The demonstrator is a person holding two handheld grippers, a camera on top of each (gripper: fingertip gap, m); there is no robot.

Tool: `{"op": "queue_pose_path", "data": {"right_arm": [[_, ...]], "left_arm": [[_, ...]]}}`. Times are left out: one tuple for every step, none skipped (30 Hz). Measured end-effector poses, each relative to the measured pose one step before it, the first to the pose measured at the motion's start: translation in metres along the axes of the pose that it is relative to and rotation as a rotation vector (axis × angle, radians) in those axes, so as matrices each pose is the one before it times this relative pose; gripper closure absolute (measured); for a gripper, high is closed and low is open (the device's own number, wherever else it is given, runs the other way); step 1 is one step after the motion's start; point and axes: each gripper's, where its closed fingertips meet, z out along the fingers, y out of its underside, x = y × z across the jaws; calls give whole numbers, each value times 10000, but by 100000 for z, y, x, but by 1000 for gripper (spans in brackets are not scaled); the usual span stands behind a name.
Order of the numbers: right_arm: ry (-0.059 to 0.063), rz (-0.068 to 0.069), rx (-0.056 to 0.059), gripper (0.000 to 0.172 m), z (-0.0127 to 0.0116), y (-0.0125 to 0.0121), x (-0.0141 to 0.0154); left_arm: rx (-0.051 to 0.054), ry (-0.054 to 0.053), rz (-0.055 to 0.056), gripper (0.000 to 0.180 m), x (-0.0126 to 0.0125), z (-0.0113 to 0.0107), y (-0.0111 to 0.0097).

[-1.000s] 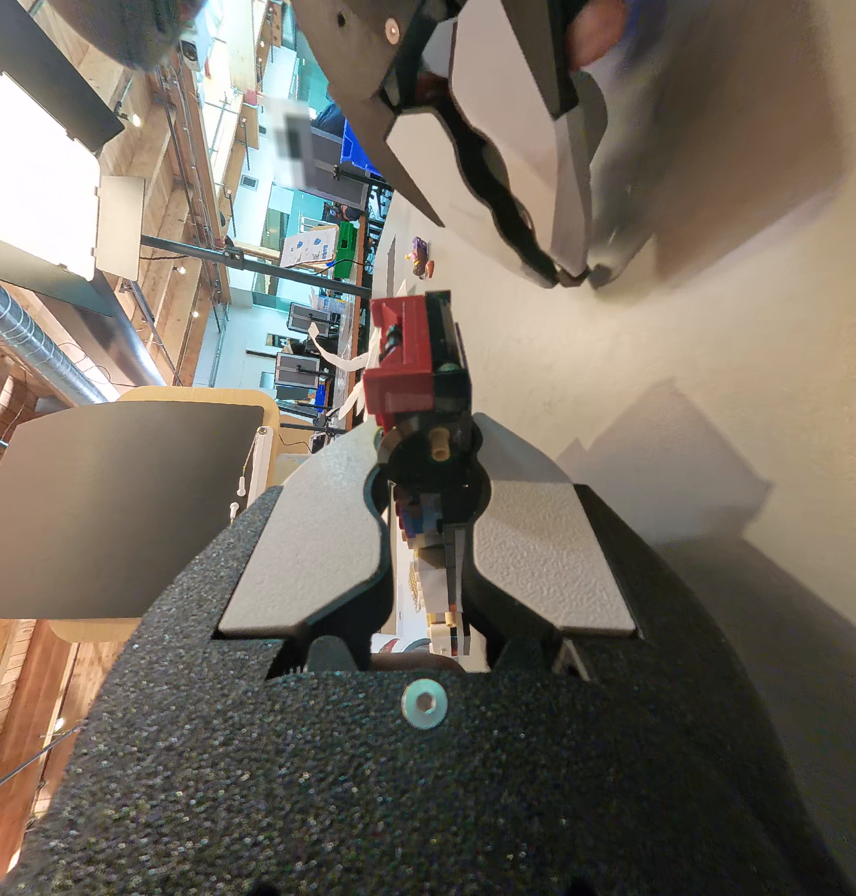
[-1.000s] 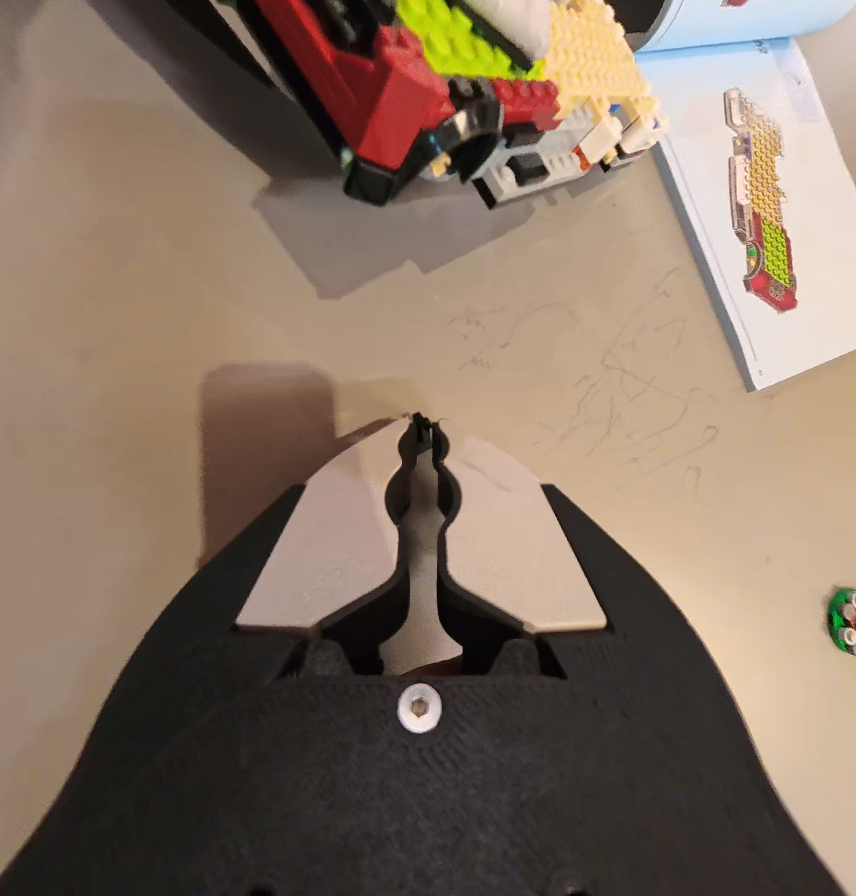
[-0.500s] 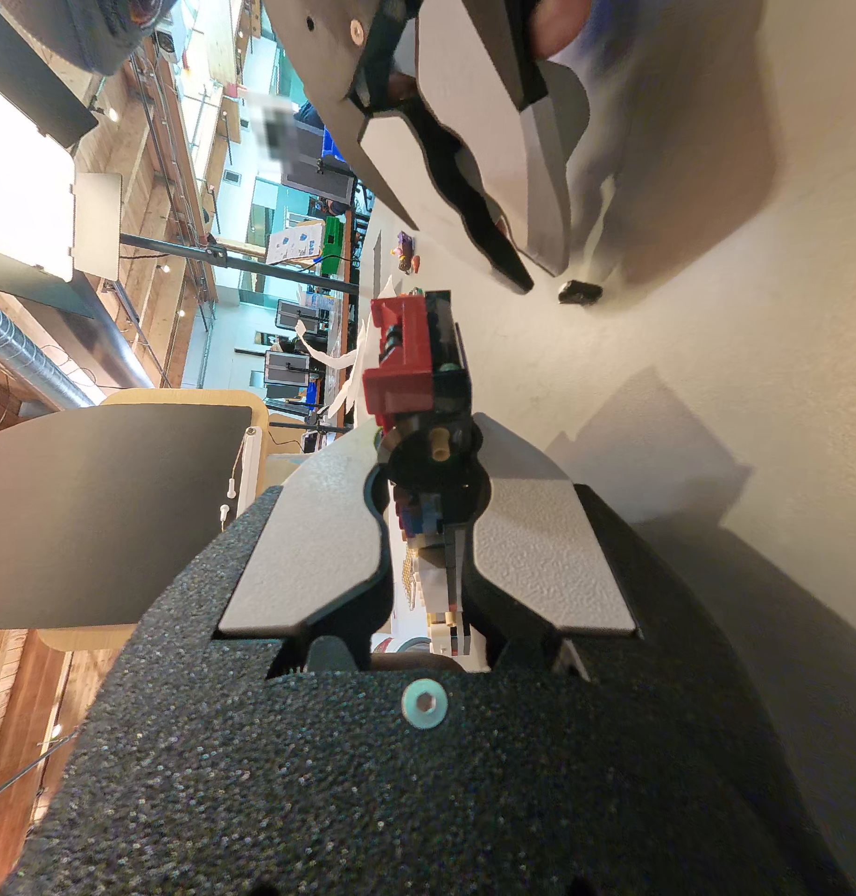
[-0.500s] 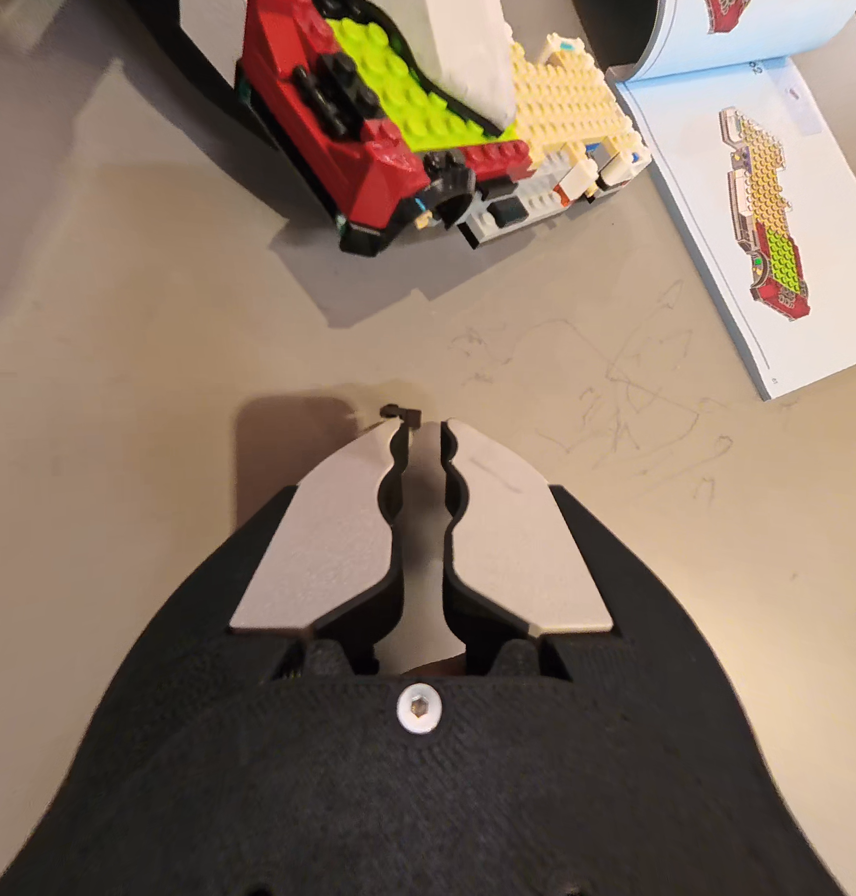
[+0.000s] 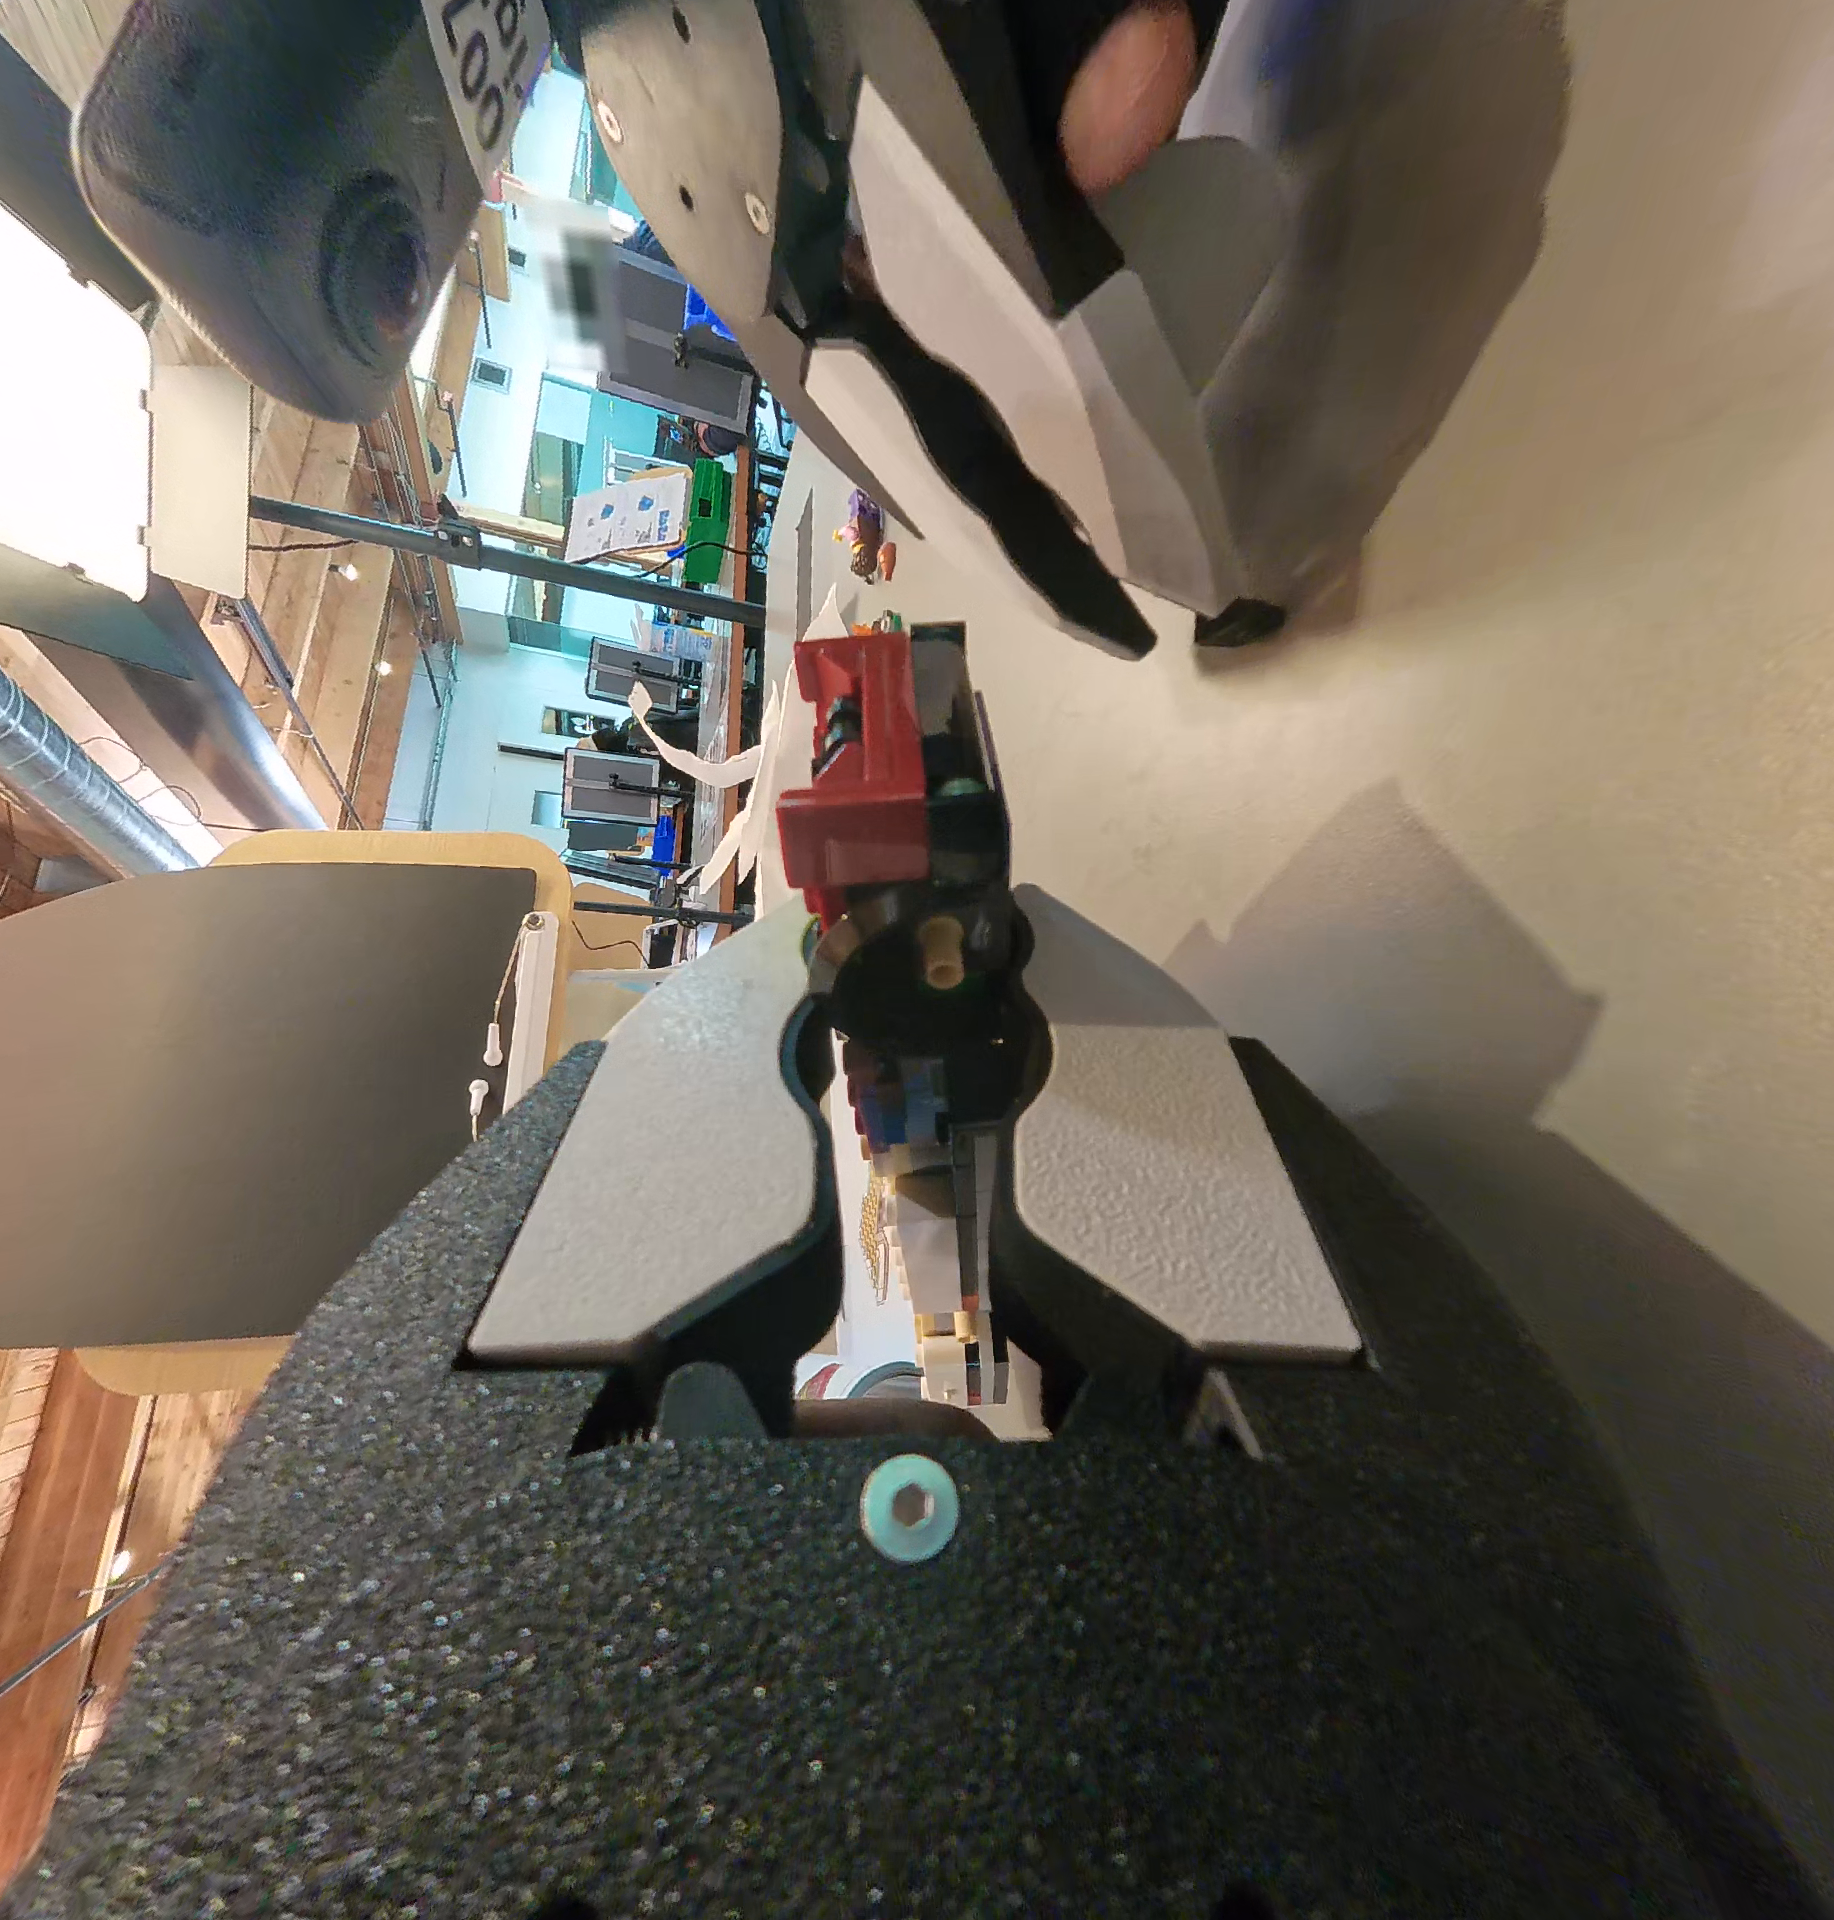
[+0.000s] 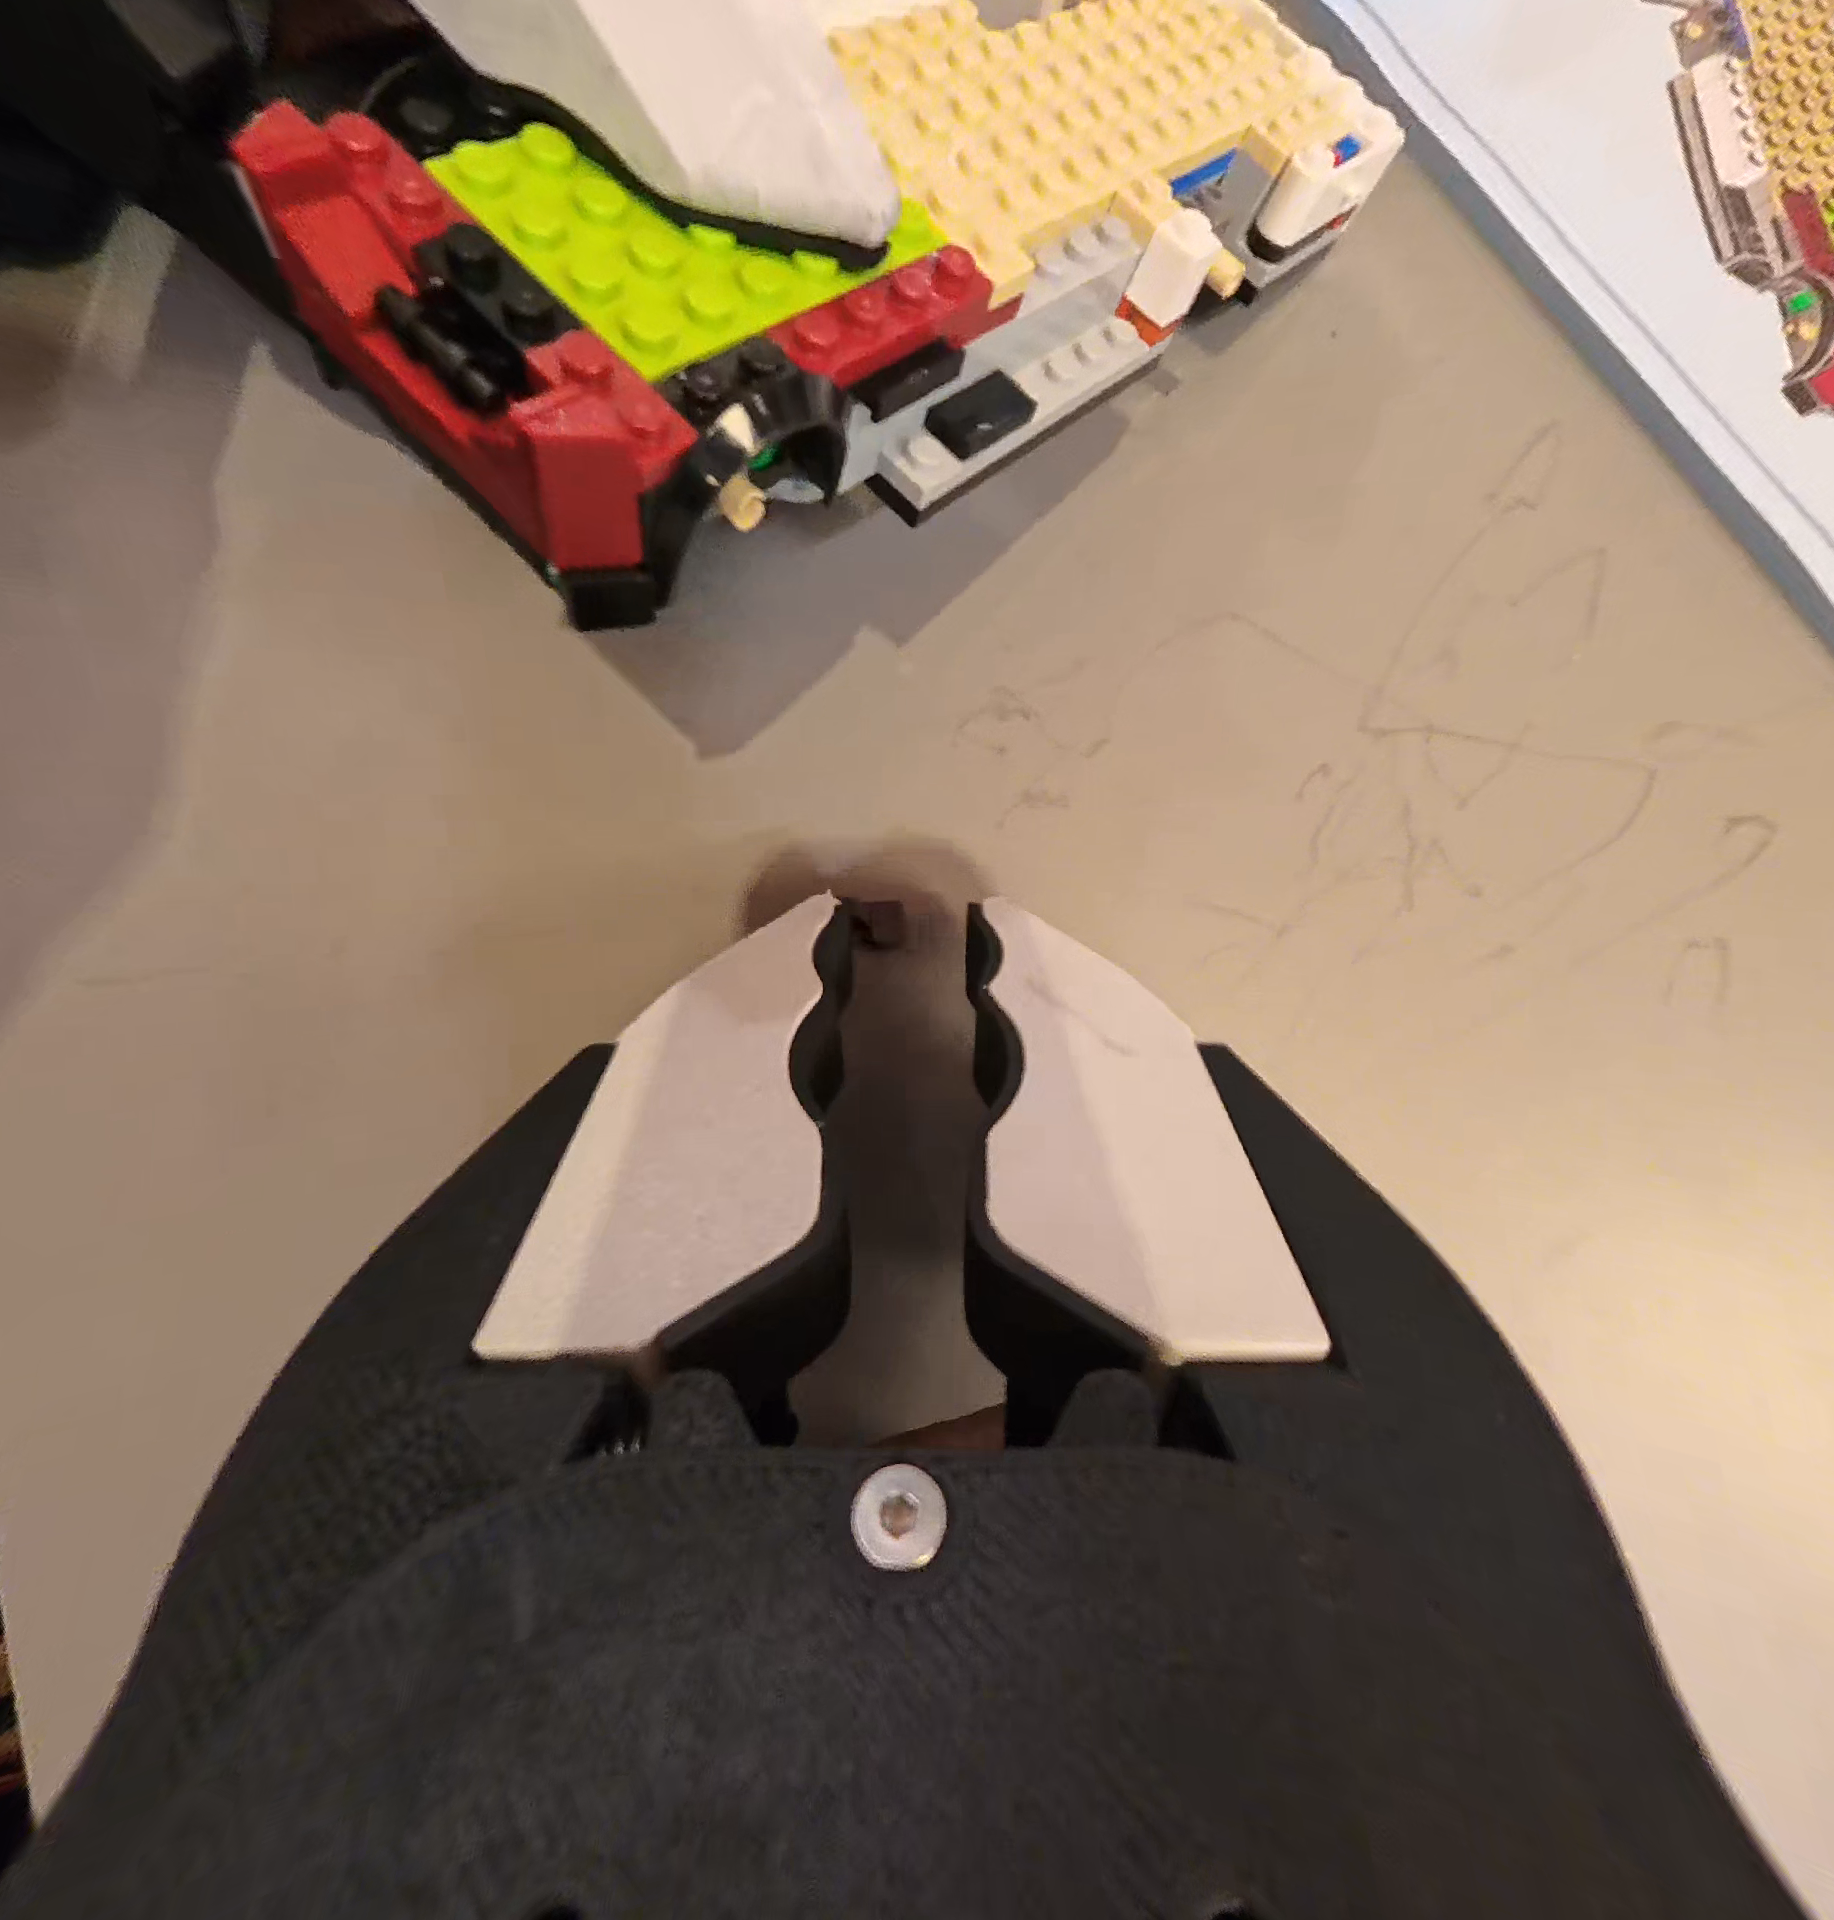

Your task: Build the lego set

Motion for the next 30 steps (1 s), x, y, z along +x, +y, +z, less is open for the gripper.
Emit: {"op": "queue_pose_path", "data": {"right_arm": [[34,46,-110,151,97,152,29],[1,19,-106,150,122,159,-53],[0,-53,-115,151,134,175,-80],[37,-106,-55,151,71,76,-66],[24,-93,-12,151,25,-1,-87],[-17,-75,-17,152,26,10,-115],[0,-50,-8,152,25,4,-81],[29,-17,2,152,18,-18,4],[19,4,13,153,21,-13,0],[-9,1,9,155,18,-10,-20],[-17,3,6,156,12,-2,-23],[-52,21,16,157,-23,3,-64],[-105,71,64,157,-71,-50,-91],[-114,137,120,156,-125,-137,-56],[-45,192,116,156,-137,-145,91],[28,193,75,154,-101,-100,197],[48,165,28,154,-28,-32,186],[59,172,-26,154,32,55,154],[119,221,-72,154,99,106,193],[122,214,-60,153,84,47,94],[60,119,-36,153,32,-17,-97],[37,-20,-92,152,64,60,-203],[69,-112,-87,149,88,58,-169],[62,-126,-27,147,71,-10,-131],[61,-24,0,147,48,-55,-12],[-9,57,30,146,27,-88,-8],[-6,78,94,144,-12,-185,86],[80,114,163,143,-44,-279,275],[79,112,171,143,-58,-306,304],[10,76,127,143,-38,-233,174]], "left_arm": [[8,9,-14,152,15,2,-22],[14,9,-6,152,12,-2,-30],[9,11,3,152,27,-1,-18],[0,7,9,152,24,4,-4],[-11,13,13,152,36,9,11],[-11,12,8,152,34,19,20],[-2,6,-4,152,14,11,14],[4,0,-3,152,19,18,-1],[4,4,-2,152,16,15,-14],[1,2,1,152,12,13,-9],[0,-1,6,152,13,14,-5],[-2,0,14,152,5,0,-14],[-6,-2,25,152,3,0,-6],[-13,-4,39,152,-6,-5,-7],[-21,-6,36,152,-1,1,5],[-24,-26,42,152,-32,9,7],[-21,-41,45,152,-36,15,9],[-29,-26,59,152,-23,9,8],[-33,-2,65,152,23,21,7],[-24,14,46,152,45,25,3],[-8,17,17,152,50,22,-12],[-3,19,11,152,39,12,-13],[-3,1,12,152,-6,7,-17],[2,-6,2,152,-6,10,-23],[5,4,2,152,-10,-2,-31],[0,17,12,152,18,-1,-19],[-9,9,24,152,18,7,-15],[-13,1,25,152,7,4,-9],[-4,-6,16,152,-17,6,-16],[10,-7,1,152,-19,-9,-46]]}}
